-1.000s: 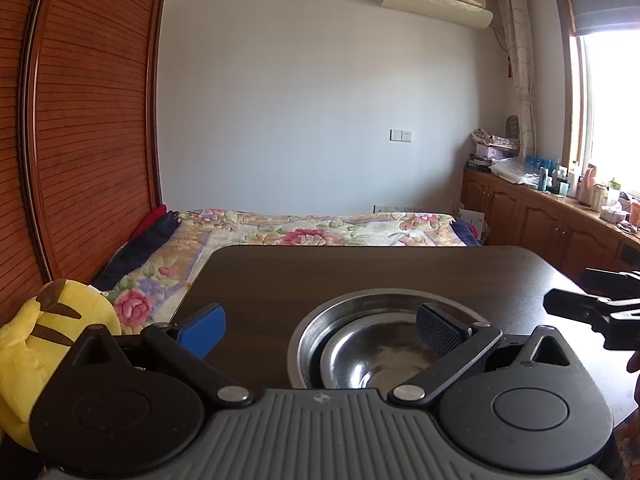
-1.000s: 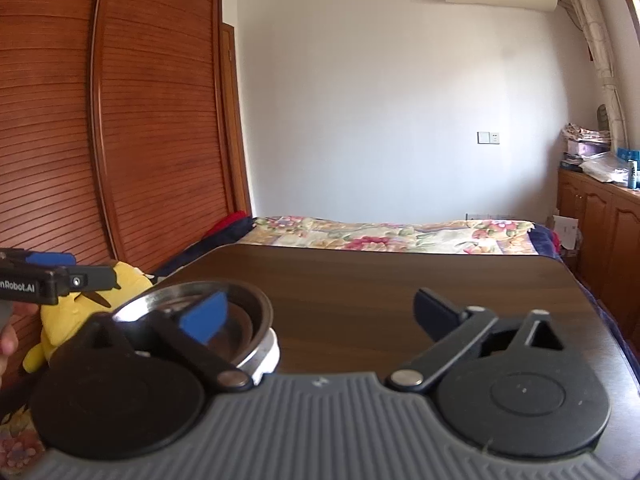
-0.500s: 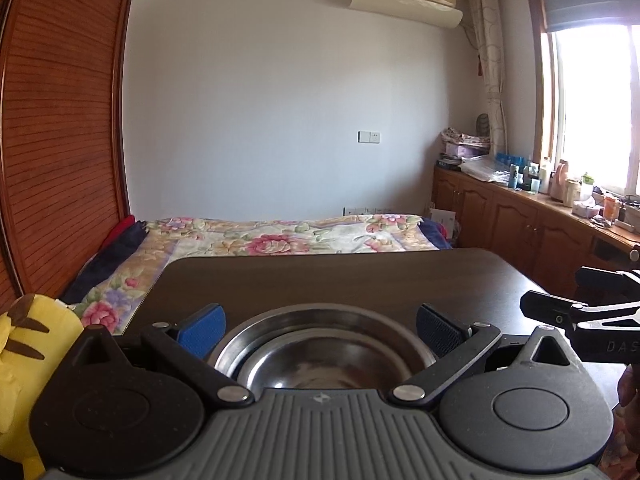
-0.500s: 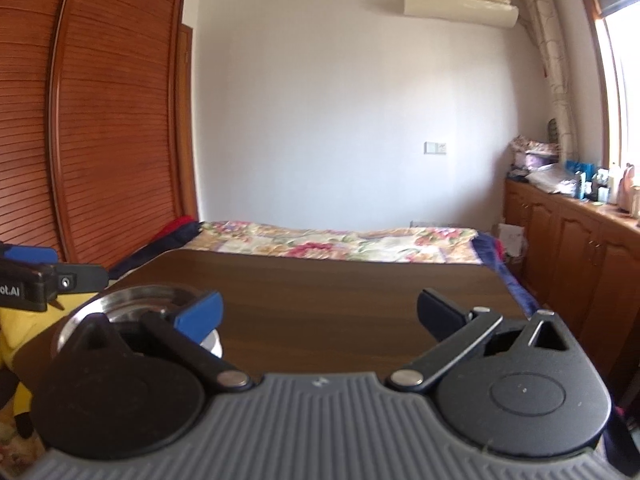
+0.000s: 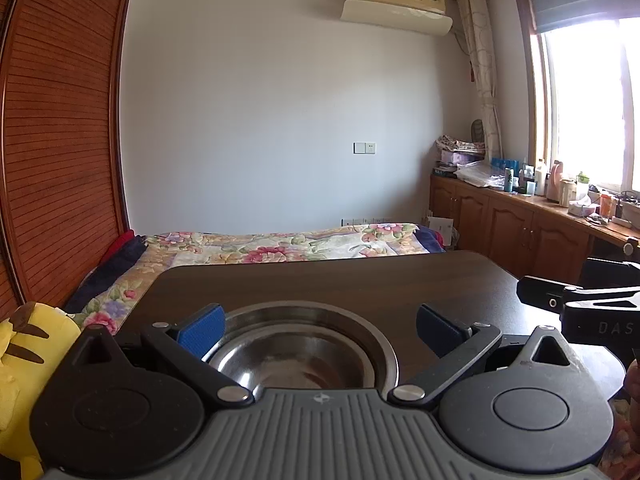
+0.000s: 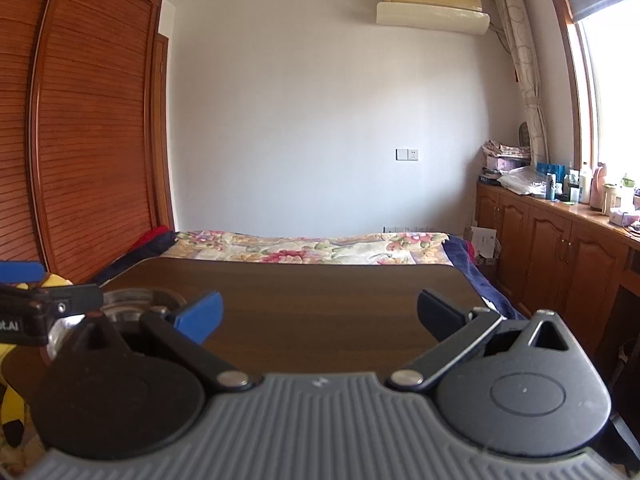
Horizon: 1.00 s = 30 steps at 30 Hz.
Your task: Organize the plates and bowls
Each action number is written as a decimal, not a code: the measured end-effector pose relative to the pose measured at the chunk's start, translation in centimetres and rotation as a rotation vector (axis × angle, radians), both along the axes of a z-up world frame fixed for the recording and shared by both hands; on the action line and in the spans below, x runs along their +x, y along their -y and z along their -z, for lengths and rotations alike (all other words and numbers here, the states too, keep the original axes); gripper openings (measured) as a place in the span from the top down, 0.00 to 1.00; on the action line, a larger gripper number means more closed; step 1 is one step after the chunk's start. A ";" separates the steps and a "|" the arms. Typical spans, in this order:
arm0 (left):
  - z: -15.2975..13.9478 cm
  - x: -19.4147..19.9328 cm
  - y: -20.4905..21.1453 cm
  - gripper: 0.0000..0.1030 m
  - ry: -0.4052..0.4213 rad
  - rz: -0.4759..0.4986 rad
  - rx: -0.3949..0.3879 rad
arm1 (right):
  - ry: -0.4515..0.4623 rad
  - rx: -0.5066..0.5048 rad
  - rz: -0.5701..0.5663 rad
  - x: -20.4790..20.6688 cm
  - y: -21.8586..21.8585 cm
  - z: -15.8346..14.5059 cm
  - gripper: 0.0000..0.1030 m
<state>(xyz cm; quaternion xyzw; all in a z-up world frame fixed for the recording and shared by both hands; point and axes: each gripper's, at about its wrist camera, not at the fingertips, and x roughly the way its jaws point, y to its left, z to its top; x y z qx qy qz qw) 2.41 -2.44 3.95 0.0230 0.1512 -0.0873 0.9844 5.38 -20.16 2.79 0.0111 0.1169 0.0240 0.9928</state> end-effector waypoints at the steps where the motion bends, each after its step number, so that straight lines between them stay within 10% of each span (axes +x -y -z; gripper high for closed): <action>1: 0.1 -0.1 0.0 0.00 -0.001 -0.001 0.001 | -0.002 -0.002 0.002 -0.1 -0.1 0.2 0.00; 30: 4.9 -1.5 -0.6 0.00 -0.033 -0.080 0.041 | -0.006 0.000 0.012 -1.1 -0.5 4.2 0.00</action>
